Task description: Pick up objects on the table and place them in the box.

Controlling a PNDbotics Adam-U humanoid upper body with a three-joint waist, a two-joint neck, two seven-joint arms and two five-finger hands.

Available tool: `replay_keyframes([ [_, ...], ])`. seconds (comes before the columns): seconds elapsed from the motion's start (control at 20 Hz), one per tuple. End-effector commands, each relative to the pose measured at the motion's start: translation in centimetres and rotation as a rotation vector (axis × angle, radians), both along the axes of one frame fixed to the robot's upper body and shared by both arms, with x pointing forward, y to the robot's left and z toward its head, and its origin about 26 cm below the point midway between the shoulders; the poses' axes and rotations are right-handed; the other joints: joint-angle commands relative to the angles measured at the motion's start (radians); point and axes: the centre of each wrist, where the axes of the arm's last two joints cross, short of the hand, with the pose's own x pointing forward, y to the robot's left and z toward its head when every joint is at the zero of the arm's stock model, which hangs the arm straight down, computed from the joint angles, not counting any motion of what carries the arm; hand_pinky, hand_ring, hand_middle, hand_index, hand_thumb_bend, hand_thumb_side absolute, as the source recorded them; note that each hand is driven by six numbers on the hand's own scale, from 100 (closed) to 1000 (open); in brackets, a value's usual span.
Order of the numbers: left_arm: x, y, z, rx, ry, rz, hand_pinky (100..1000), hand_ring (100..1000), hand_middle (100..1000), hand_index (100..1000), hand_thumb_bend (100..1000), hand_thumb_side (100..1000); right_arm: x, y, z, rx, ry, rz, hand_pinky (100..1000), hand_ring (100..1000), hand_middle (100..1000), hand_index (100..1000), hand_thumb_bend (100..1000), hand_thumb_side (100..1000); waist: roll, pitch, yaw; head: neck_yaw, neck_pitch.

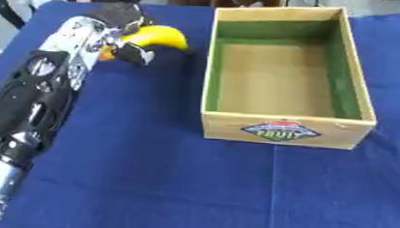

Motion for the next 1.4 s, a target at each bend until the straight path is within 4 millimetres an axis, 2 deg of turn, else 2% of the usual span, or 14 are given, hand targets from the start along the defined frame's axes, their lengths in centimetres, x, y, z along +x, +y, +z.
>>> replay_keyframes([
  [0.05,-0.8,-0.5,2.5,0.006,-0.061,-0.02,449,541,490,686,100,436,-0.4,-0.2,0.8,-0.008,-0.028,-0.004,825,751,765,946,100,1000,-0.001,-0.039,0.002,-0.001,0.012],
  [0.75,-2.1,-3.4,4.7,0.021,-0.116,-0.081,437,530,481,679,100,416,-0.4,-0.3,0.8,-0.01,-0.024,0.002,824,752,767,945,100,1000,0.0,-0.075,0.006,-0.012,0.038],
  [1.15,-2.7,-6.8,5.9,0.03,-0.156,-0.152,439,529,478,678,100,411,-0.4,-0.2,0.8,-0.014,-0.021,0.013,823,753,767,944,100,1000,-0.001,-0.09,0.006,-0.013,0.048],
  [1.2,-2.8,-7.2,6.0,0.033,-0.162,-0.162,440,529,478,678,100,472,-0.4,-0.2,0.8,-0.014,-0.02,0.014,823,753,767,944,100,1000,0.0,-0.09,0.006,-0.013,0.048],
  [1.25,-2.9,-7.6,6.1,0.036,-0.168,-0.172,440,530,478,678,100,409,-0.4,-0.2,0.8,-0.013,-0.02,0.014,823,753,767,944,100,1000,0.0,-0.091,0.006,-0.013,0.049],
  [1.4,-3.2,-8.8,6.4,0.043,-0.179,-0.203,440,529,476,677,100,407,-0.4,-0.2,0.8,-0.013,-0.019,0.014,823,753,767,944,100,1000,0.001,-0.093,0.005,-0.012,0.05],
])
